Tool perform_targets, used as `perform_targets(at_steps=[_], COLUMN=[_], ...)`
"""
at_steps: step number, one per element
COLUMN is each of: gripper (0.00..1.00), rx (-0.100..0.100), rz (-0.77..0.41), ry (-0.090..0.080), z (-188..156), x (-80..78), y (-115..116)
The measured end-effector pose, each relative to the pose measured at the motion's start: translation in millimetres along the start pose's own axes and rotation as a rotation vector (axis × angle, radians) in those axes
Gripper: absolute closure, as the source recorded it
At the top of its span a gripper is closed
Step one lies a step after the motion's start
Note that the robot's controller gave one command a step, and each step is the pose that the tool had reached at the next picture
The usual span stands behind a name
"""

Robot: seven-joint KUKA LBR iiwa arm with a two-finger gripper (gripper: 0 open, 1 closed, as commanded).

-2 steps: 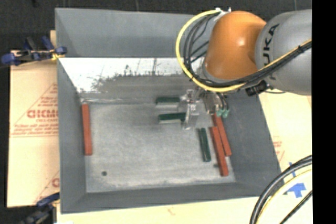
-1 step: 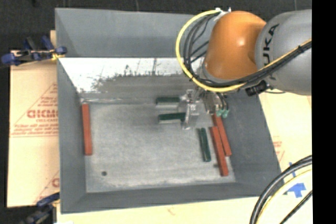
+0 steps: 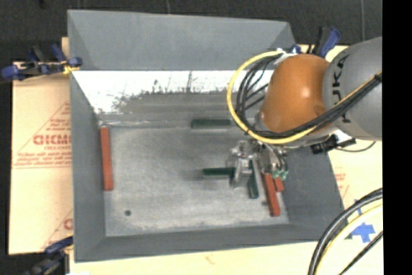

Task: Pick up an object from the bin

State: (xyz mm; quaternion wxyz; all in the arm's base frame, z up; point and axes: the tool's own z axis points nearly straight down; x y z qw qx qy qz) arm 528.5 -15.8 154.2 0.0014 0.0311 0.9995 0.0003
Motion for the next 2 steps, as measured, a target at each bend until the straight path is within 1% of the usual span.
perform_targets(at_steps=[1, 2], gripper=[1.0, 1.0], rx=[0.0, -0.001], rz=[0.0, 0.022], ry=[0.0, 0.0], z=[0, -63], x=[0.0, 16.1], y=[0, 1])
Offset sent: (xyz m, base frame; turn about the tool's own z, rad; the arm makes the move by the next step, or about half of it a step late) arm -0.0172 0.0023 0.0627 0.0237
